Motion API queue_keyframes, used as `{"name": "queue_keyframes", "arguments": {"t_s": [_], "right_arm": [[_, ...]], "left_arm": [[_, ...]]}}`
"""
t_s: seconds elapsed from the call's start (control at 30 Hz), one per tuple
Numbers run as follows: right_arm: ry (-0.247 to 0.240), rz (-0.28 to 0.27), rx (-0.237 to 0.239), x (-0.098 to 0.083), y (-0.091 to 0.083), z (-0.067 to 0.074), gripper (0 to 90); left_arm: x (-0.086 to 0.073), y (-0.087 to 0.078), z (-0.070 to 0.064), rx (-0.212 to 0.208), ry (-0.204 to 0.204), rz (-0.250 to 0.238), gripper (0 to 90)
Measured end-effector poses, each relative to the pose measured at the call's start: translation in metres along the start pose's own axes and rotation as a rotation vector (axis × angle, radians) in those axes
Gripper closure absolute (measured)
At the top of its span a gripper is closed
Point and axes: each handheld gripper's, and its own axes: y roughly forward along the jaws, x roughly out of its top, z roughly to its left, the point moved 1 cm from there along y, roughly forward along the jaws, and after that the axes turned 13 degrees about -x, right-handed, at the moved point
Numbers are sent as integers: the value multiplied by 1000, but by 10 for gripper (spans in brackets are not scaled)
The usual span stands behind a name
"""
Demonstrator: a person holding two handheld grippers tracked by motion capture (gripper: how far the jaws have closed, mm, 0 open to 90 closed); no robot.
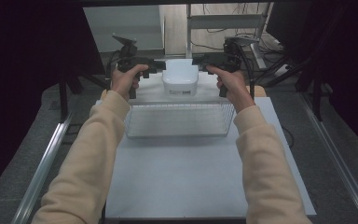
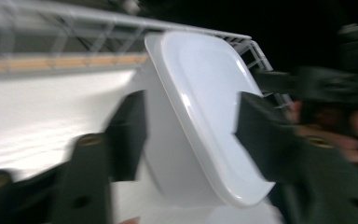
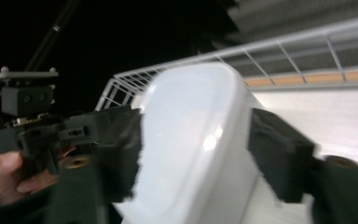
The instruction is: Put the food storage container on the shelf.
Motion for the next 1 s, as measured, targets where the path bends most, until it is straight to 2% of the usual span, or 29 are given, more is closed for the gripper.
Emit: {"name": "queue_keyframes", "arguments": {"t_s": [0.1, 0.13, 0.17, 0.2, 0.23, 0.33, 0.37, 0.47, 0.5, 0.63, 0.77, 0.8, 0.83, 0.87, 0.9, 1.0], "right_arm": [[-102, -49, 1, -9, -16, 7, 253], [-139, -58, -7, -14, -21, 8, 244], [-139, -58, -7, -14, -21, 8, 244], [-215, -73, -14, -26, -31, 9, 231], [-254, -80, -25, -32, -35, 8, 224], [-339, -115, -53, -51, -48, 5, 206], [-376, -132, -59, -60, -56, 2, 204], [-442, -155, -86, -83, -71, -6, 203], [-453, -153, -85, -92, -75, -10, 202], [-481, -169, -89, -128, -89, -28, 202], [-494, -168, -110, -170, -93, -50, 202], [-492, -159, -111, -179, -93, -56, 202], [-490, -148, -114, -188, -92, -62, 202], [-491, -139, -116, -195, -91, -66, 202], [-493, -123, -126, -204, -90, -72, 202], [-505, -87, -148, -223, -84, -83, 202]], "left_arm": [[-13, -13, -18, 71, 120, -4, 287], [-19, -16, -23, 78, 140, -2, 278], [-19, -16, -23, 78, 140, -2, 270], [-25, -20, -27, 84, 165, 5, 262], [-39, -27, -33, 83, 198, 3, 261], [-62, -39, -38, 80, 246, 15, 254], [-71, -43, -38, 77, 256, 15, 251], [-103, -55, -38, 78, 287, 23, 246], [-111, -57, -38, 80, 292, 21, 245], [-162, -65, -31, 95, 316, 22, 249], [-203, -67, -16, 107, 283, 10, 259], [-211, -68, -13, 106, 277, 13, 263], [-211, -68, -13, 106, 277, 13, 263], [-224, -69, -9, 107, 271, 21, 263], [-230, -69, -7, 110, 267, 25, 265], [-240, -66, -3, 125, 271, 69, 265]]}}
